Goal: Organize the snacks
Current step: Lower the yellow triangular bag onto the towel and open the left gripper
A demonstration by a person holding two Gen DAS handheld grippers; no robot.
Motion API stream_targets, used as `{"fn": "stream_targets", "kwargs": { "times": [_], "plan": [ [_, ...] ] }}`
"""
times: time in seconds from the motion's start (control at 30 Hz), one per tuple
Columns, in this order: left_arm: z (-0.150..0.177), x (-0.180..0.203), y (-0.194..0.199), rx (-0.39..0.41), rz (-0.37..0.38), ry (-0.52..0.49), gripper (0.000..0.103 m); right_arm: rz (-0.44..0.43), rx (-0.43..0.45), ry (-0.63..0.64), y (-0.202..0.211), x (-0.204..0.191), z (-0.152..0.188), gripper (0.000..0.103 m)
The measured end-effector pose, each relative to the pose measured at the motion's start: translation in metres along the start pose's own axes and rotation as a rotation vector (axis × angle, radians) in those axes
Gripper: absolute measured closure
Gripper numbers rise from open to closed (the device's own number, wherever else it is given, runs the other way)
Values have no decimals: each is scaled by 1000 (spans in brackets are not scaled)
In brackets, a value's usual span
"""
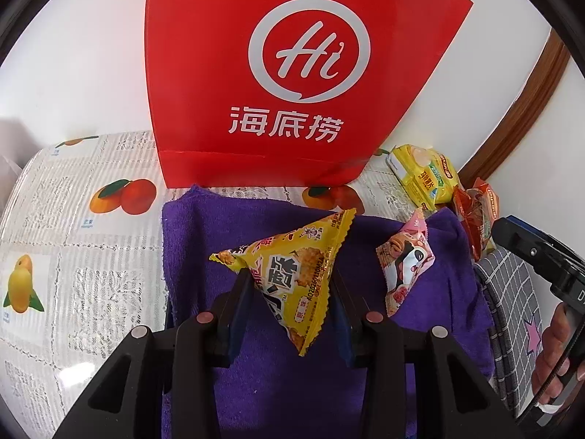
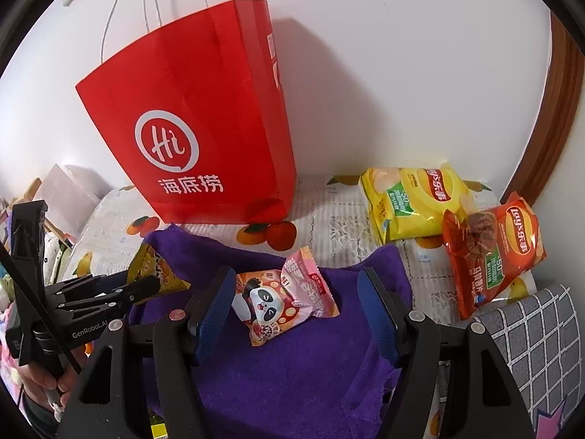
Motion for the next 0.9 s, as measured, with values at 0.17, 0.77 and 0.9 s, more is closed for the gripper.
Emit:
{"fn": "stream_targets", "kwargs": {
  "times": [0.17, 0.77, 0.9],
  "plan": [
    [-1, 1, -1, -13, 13, 1, 59, 19, 8, 26, 1, -4, 0, 35],
    [-17, -9, 29, 55, -37, -10, 35, -38, -15, 101, 23, -45, 29, 35],
    [-19, -8, 41, 63, -16, 0, 35, -14, -53, 92, 38, -42, 66, 35]
  ]
}}
Point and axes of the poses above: each gripper's, at about its wrist camera, not at the fingertips, and y roughly against the way its jaws point, x to its right, z to its underside, the point moved 9 cm from there along -y, roughly the way its jaws point, and after that the axes turned 8 degrees about -z, right-handed, at the moved point
